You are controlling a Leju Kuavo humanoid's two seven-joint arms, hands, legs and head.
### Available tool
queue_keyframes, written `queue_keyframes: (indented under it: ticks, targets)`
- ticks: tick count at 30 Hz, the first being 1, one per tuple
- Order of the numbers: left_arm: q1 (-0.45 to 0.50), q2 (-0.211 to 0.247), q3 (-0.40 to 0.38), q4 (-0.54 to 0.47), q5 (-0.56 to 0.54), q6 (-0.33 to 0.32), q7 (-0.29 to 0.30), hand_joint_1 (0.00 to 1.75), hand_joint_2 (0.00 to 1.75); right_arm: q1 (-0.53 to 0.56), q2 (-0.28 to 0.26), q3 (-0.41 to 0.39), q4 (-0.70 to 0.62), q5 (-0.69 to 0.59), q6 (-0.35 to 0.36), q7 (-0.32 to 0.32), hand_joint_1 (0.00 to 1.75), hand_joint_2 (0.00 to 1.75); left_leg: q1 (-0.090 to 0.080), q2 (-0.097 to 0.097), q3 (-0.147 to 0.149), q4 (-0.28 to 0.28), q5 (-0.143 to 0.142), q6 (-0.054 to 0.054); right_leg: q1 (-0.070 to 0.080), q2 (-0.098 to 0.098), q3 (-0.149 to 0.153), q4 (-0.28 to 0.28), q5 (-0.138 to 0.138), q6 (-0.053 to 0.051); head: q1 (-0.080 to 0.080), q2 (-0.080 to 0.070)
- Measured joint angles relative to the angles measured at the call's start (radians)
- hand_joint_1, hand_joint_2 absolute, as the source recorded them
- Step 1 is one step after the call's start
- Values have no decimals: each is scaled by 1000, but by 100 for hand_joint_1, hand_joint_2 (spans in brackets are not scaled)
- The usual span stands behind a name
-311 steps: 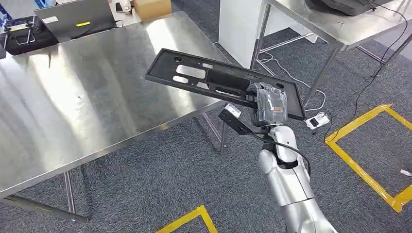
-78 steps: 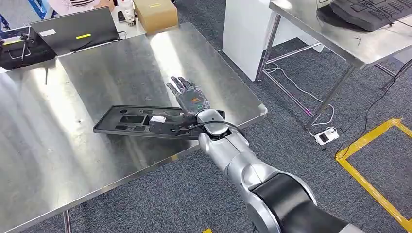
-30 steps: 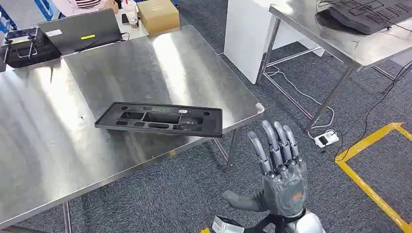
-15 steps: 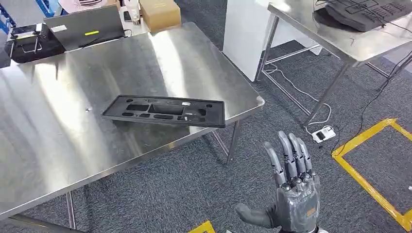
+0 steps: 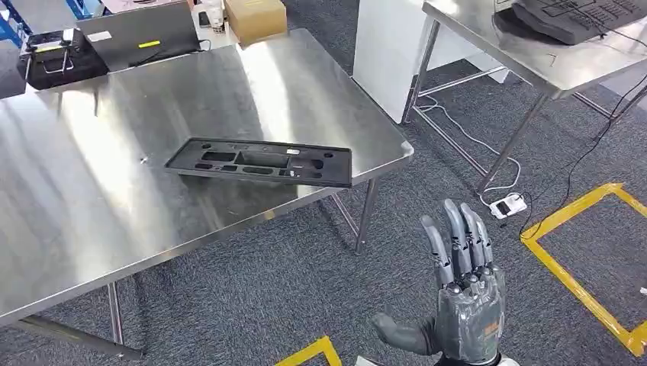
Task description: Take the parts from the cabinet and place them on the table.
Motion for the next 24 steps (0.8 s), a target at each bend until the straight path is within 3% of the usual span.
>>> queue_keyframes:
  ticks: [2,3,4,6,7,8,9,11,12,13,14,16,17,18,20,22,23,24]
  targets:
    - [-1,0,0,0,0,0,0,0,0,0,2,0,-1,-2,0,-3,0,0,-6,1,-7,-4,10,21,2,1,-6,-9,13,20,0,0]
    - [-2,0,0,0,-3,-1,-1,0,0,-1,2,-1,-3,-10,2,-10,0,0,1,8,-9,-15,24,38,-1,1,-17,8,-1,21,1,0]
    - [-4,-1,0,0,-6,-3,-3,0,0,-2,2,-6,-3,-22,5,-21,0,0,-2,8,-17,-16,31,48,1,2,-35,42,-35,14,1,0]
    - [-6,0,1,0,-13,-4,-6,0,0,-3,6,-18,-3,-45,15,-46,0,0,-7,11,-34,-16,43,60,0,4,-93,194,-123,-1,5,0]
    - [-7,0,1,1,-20,-4,-9,0,0,-3,7,-26,-2,-65,20,-61,0,0,-10,13,-45,-15,50,61,0,4,-122,275,-156,-1,5,0]
    - [-8,0,1,2,-23,-4,-11,0,0,-3,10,-31,-2,-81,25,-73,0,0,-13,13,-53,-14,57,61,1,4,-130,316,-166,5,5,0]
    - [-8,0,1,2,-23,-4,-13,0,0,-3,13,-35,-2,-93,31,-83,0,0,-15,13,-61,-14,63,61,0,4,-112,305,-157,13,5,0]
    - [-11,0,1,3,-26,-4,-15,0,0,-4,18,-43,-1,-106,34,-94,0,0,-18,11,-74,-12,75,57,1,4,-6,148,-103,28,5,0]
    - [-10,0,1,4,-44,5,-24,0,0,-6,18,-45,-1,-117,39,-101,0,0,-18,9,-79,-10,79,54,1,4,57,48,-82,30,4,0]
    - [-1,0,-13,16,-97,49,-54,0,0,-19,18,-44,0,-143,55,-119,0,0,-19,11,-83,-6,82,50,2,4,105,-34,-87,21,6,0]
    - [4,2,-53,57,-202,149,-104,0,0,-39,19,-44,5,-182,79,-144,0,0,-23,13,-86,-6,90,44,15,8,102,-23,-67,20,3,0]
    - [-26,18,-173,254,-404,441,-178,0,0,-79,29,-48,22,-231,111,-183,0,0,-26,11,-90,-4,102,36,11,7,77,-26,-65,17,3,0]
    - [-40,22,-235,342,-444,532,-198,0,0,-96,37,-50,32,-237,121,-192,0,0,-27,7,-94,-8,107,28,9,4,73,-28,-60,8,3,0]
    - [-49,33,-275,397,-444,559,-209,0,0,-108,42,-51,37,-241,126,-200,0,0,-21,6,-103,2,103,24,-14,0,70,-34,-49,-6,3,0]
    - [-65,41,-334,515,-440,573,-221,0,0,-120,52,-52,44,-246,135,-212,0,0,-14,4,-138,93,2,15,-7,-2,53,-34,-32,-28,0,0]
    - [-68,63,-367,586,-435,578,-227,0,0,-122,59,-53,52,-249,139,-217,0,0,-8,3,-191,252,-90,3,-4,0,43,-31,-20,-27,0,0]
    - [-70,73,-380,615,-431,578,-229,0,0,-125,61,-55,56,-252,140,-220,0,0,-6,4,-206,304,-105,-3,-4,-1,32,-27,-15,-25,0,0]
    - [-70,85,-391,641,-429,581,-230,0,0,-130,62,-56,62,-253,142,-222,0,0,-2,4,-198,304,-89,-7,-6,-6,24,-22,-13,-23,0,0]
